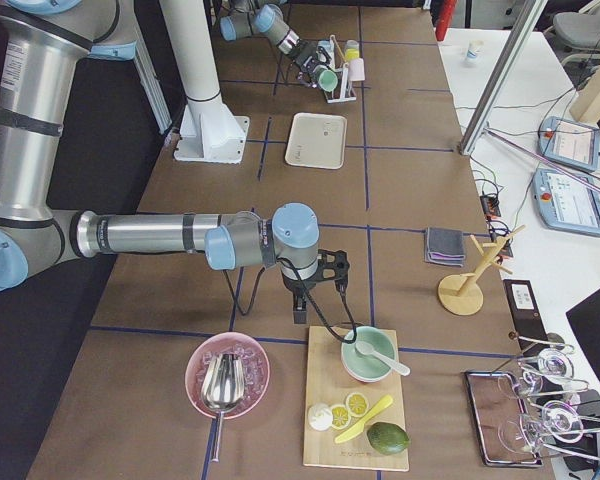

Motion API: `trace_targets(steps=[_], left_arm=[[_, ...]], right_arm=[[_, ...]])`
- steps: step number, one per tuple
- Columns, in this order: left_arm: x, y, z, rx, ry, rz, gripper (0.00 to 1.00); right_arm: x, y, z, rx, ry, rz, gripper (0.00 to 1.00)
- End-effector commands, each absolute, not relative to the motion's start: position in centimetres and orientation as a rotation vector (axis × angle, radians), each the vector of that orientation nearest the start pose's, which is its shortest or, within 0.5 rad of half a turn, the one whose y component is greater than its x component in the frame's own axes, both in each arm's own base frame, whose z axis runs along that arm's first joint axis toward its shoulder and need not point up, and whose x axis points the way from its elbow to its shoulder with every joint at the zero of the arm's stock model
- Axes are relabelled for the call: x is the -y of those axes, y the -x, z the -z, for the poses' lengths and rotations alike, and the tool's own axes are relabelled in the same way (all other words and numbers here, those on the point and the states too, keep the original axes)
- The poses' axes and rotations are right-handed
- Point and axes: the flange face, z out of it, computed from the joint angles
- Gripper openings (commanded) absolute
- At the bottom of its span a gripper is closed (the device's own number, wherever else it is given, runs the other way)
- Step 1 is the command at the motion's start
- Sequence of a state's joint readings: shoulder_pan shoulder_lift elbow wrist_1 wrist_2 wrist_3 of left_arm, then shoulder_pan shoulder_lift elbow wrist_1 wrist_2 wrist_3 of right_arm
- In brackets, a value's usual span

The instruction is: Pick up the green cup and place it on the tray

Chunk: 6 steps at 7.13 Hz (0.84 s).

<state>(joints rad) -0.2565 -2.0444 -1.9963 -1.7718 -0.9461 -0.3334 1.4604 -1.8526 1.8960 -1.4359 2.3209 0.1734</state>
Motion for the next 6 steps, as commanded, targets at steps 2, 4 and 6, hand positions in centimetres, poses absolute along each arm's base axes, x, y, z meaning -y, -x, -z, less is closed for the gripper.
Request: trace_targets(steps=[2, 4, 6], left_arm=[[33.4, -54.8, -22.7, -0.76, -1.247, -0.185, 0.53], [33.4, -55.7, -24.3, -0.872, -1.219, -0.005, 0.67], [32.3, -57.4, -23.2, -0.935, -1.183, 0.032, 0.67]], right_arm=[[39.0, -2.3, -60.7, 0.765, -0.063, 0.008, 1.0], [39.0, -2.3, -60.7, 0.765, -0.063, 0.006, 1.0], [39.1, -2.2, -60.8, 0.762, -0.062, 0.004, 1.0]])
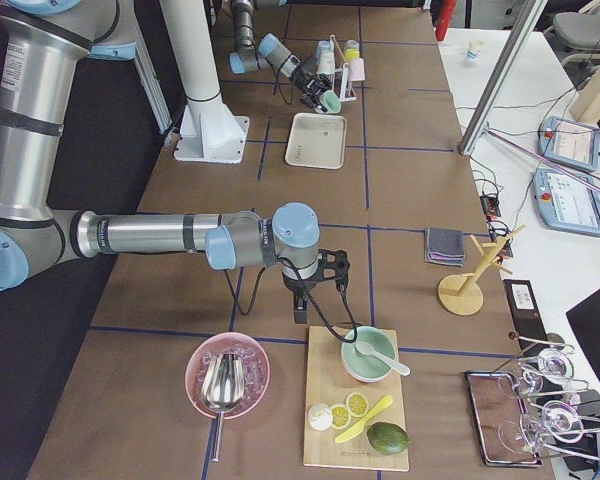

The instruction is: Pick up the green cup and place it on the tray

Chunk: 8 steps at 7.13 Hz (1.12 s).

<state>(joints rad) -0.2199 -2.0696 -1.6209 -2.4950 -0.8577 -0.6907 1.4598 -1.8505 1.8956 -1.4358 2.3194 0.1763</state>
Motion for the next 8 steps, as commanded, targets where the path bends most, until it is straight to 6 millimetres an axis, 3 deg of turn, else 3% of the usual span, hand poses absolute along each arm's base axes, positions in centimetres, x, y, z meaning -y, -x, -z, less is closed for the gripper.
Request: trace_targets(steps=[1, 2, 3, 4, 6, 7, 8], left_arm=[[31.7, -58.7, -24.0, -0.923, -1.172, 0.017, 0.67], [31.9, -59.0, -23.8, -0.901, -1.19, 0.045, 0.65], [31.7, -60.0, -24.3, -0.892, -1.186, 0.037, 0.5], [31.4, -60.7, -22.8, -0.911, -1.188, 0.04, 0.59], [31.4, -62.0, -22.4, -0.918, -1.189, 0.05, 0.64], [31.0, -62.7, -23.5, -0.936, -1.205, 0.076, 0.67], [31.0, -62.5, -23.3, -0.96, -1.211, 0.09, 0.69]], right_arm=[[39.1, -2.2, -60.8, 0.76, -0.062, 0.004, 1.0], [39.1, -2.2, -60.8, 0.76, -0.062, 0.004, 1.0], [39.1, -2.2, -60.8, 0.76, -0.061, 0.003, 1.0], [39.1, -2.2, -60.8, 0.76, -0.061, 0.001, 1.0], [39.1, -2.2, -60.9, 0.76, -0.059, 0.001, 1.0], [39.1, -2.2, -61.0, 0.76, -0.058, 0.0, 1.0], [39.1, -2.2, -61.0, 0.76, -0.058, 0.0, 1.0]])
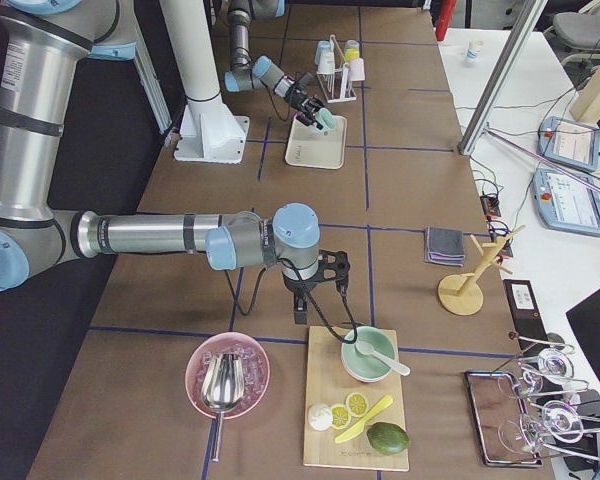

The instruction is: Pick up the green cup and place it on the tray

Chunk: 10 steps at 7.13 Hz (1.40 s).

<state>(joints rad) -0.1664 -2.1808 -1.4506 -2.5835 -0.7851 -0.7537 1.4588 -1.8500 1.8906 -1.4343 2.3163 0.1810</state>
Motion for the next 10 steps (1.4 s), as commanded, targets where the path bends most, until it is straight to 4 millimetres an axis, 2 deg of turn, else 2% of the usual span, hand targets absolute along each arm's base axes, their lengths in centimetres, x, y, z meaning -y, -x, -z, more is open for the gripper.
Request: trace_targets(steps=[1, 2, 6, 9, 10], left_arm=[[31.0, -62.6, -23.7, -0.955, -1.211, 0.086, 0.69], [31.0, -63.3, -24.7, -0.937, -1.205, 0.074, 0.7], [30.1, -63.9, -24.7, -0.944, -1.199, 0.064, 0.8], [30.0, -63.8, -24.8, -0.946, -1.199, 0.064, 0.82], [30.0, -63.8, -24.8, -0.946, -1.199, 0.064, 0.87]], right_arm=[[39.1, -2.2, -61.0, 0.76, -0.058, 0.0, 1.0], [39.1, -2.2, -61.0, 0.758, -0.058, 0.0, 1.0], [39.1, -2.2, -61.0, 0.761, -0.058, 0.0, 1.0], [39.1, -2.2, -61.0, 0.761, -0.058, 0.0, 1.0], [39.1, -2.2, -61.0, 0.761, -0.058, 0.0, 1.0]])
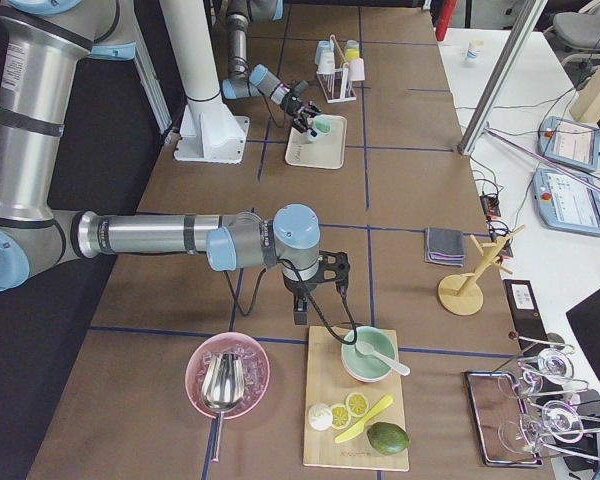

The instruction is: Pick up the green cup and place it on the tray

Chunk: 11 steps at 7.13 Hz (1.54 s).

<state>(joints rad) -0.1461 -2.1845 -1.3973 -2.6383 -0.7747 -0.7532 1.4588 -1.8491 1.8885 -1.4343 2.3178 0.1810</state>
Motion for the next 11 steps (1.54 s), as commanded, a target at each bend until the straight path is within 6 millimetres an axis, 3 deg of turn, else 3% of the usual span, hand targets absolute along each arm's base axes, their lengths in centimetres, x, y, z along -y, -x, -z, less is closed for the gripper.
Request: trace_targets(steps=[1, 2, 3, 5, 7, 9, 10, 11], left_arm=[[30.0, -63.8, -24.9, -0.945, -1.199, 0.063, 0.88], [30.0, -63.8, -25.0, -0.945, -1.199, 0.063, 0.88], [30.0, -63.8, -24.6, -0.949, -1.199, 0.066, 0.99], [29.8, -62.7, -22.9, -0.978, -1.211, 0.07, 1.0], [29.6, -59.4, -19.3, -1.044, -1.233, 0.104, 1.0], [30.0, -53.4, -13.5, -1.013, -1.363, 0.041, 1.0], [31.8, -51.3, -13.3, -0.932, -1.365, 0.032, 1.0], [34.9, -48.7, -13.7, -0.842, -1.376, 0.048, 1.0]], right_arm=[[39.1, -2.2, -61.0, 0.761, -0.058, 0.0, 1.0], [39.1, -2.2, -61.1, 0.761, -0.056, 0.0, 1.0], [39.1, -2.2, -61.1, 0.761, -0.056, 0.0, 1.0], [39.1, -2.2, -61.1, 0.761, -0.056, 0.0, 1.0], [39.1, -2.2, -61.1, 0.76, -0.056, 0.0, 1.0], [39.1, -2.2, -61.0, 0.755, -0.059, 0.0, 1.0], [39.1, -2.3, -61.1, 0.752, -0.06, 0.001, 1.0], [39.3, -2.3, -61.0, 0.751, -0.065, 0.01, 1.0]])
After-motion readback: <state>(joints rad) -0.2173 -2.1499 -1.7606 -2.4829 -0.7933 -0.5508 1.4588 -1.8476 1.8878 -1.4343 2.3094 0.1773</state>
